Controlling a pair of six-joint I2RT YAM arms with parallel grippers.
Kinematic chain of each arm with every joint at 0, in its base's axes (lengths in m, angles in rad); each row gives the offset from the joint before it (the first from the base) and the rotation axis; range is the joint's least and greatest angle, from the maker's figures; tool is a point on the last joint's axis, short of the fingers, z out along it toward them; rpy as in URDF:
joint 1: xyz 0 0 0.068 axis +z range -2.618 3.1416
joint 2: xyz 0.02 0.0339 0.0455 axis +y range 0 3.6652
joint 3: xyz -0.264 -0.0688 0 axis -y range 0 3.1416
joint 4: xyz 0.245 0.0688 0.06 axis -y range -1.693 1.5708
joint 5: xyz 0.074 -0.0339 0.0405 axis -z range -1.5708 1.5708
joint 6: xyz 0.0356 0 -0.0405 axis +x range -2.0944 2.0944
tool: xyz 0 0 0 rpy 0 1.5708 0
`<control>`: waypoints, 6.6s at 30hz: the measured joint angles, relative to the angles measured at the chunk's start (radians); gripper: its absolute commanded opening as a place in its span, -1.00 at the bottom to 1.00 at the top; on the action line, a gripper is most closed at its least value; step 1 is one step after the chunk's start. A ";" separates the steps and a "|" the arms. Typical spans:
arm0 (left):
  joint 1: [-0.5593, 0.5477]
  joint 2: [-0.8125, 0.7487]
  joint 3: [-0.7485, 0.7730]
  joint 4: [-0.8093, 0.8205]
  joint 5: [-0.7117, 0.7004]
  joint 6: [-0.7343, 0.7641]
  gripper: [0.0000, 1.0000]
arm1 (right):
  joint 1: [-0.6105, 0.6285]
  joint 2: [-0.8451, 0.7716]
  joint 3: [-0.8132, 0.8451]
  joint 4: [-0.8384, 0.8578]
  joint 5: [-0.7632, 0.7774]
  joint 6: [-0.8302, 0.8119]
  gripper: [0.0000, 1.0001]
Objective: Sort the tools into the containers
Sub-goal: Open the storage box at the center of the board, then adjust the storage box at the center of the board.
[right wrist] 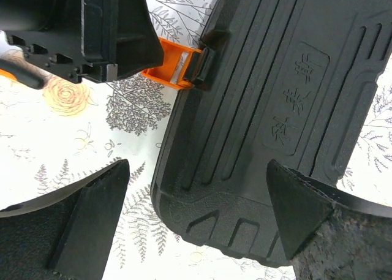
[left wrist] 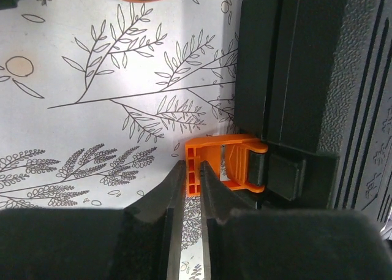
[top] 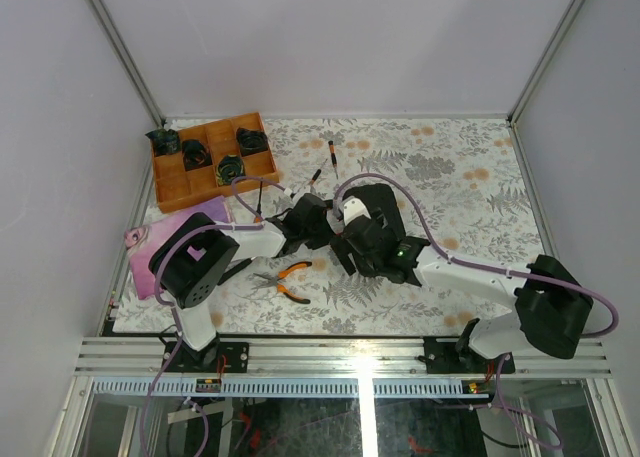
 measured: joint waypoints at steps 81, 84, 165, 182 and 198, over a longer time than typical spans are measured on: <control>0.000 -0.001 -0.017 0.031 0.004 -0.005 -0.92 | 0.127 0.133 -0.026 0.022 0.309 -0.135 0.99; 0.000 -0.001 -0.017 0.031 0.004 -0.005 -0.92 | 0.130 0.156 -0.023 0.026 0.325 -0.143 0.98; 0.044 -0.632 0.319 -0.489 -0.005 0.172 0.61 | -0.513 -0.171 0.003 -0.142 -0.267 0.114 0.60; 0.048 -0.719 0.777 -0.714 -0.089 0.120 0.91 | -0.526 0.362 0.319 -0.171 -0.301 0.008 0.17; 0.048 -0.717 0.786 -0.762 -0.111 0.097 0.93 | -0.546 0.434 0.351 -0.219 -0.322 -0.029 -0.26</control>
